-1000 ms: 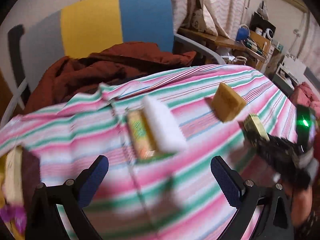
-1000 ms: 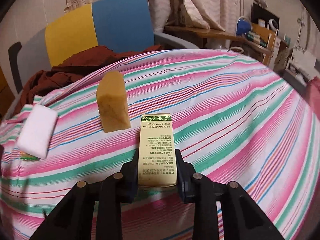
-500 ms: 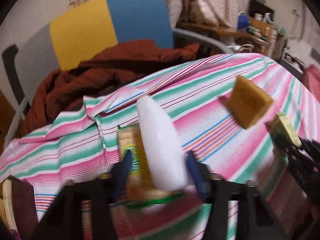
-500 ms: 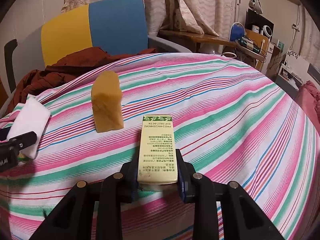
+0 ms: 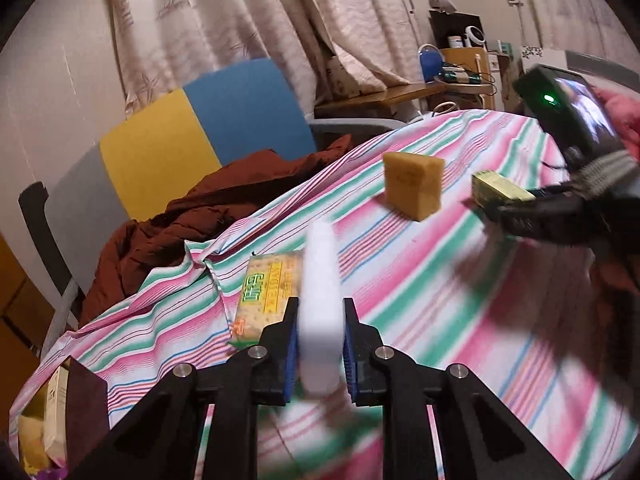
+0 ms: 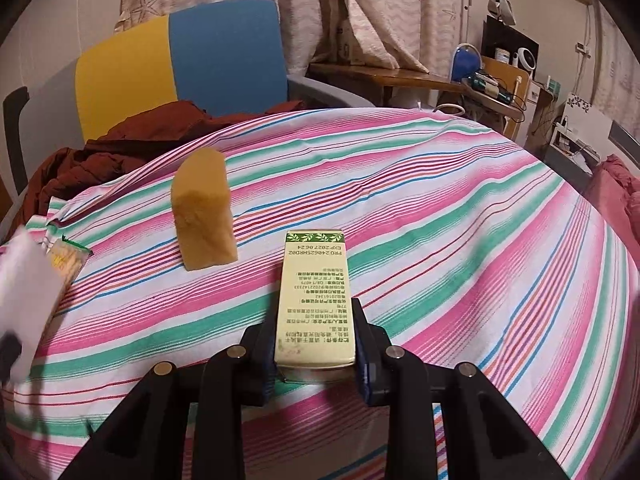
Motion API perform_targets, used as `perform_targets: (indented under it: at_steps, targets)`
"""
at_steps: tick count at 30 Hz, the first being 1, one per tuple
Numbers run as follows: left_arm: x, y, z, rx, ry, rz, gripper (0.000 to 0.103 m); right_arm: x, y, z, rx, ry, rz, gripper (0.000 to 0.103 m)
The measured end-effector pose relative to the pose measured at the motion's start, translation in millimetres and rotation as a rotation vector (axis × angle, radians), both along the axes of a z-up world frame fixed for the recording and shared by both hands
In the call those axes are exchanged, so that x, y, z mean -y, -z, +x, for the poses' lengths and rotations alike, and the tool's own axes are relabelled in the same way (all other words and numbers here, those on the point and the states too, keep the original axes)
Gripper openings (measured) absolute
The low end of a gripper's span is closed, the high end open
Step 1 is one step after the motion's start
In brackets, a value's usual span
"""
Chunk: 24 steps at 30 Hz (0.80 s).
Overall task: Organize objects
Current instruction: 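Grasp the small green-labelled box with the right tool while the left tool grasps the white foam block, then carry the foam block with the left tool while the right tool carries the green box to the tray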
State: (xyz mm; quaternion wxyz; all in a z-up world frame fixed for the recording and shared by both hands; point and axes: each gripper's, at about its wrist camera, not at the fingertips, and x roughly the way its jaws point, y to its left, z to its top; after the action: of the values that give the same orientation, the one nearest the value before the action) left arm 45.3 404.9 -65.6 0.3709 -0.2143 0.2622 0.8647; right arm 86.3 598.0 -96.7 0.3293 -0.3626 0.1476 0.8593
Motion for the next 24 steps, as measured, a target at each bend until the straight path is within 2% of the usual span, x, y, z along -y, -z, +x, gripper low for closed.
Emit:
perform_targets:
  at_steps: [5, 12, 17, 24]
  targets:
    - [23.9, -0.5, 5.0, 0.027, -0.025, 0.034, 0.019, 11.4, -8.4, 4.0, -0.031, -0.021, 0.034, 0.03]
    - [59.7, -1.3, 23.2, 0.021, -0.042, 0.083, 0.018, 41.9, -14.9, 11.8, -0.07, -0.076, 0.019, 0.03]
    - [80.1, -5.3, 29.3, 0.01, -0.061, 0.118, 0.018, 64.2, -19.5, 22.0, -0.112, -0.105, -0.015, 0.03]
    - [97.9, -10.0, 49.5, -0.011, -0.038, 0.15, 0.018, 102.4, -24.8, 36.1, -0.159, -0.168, -0.097, 0.03]
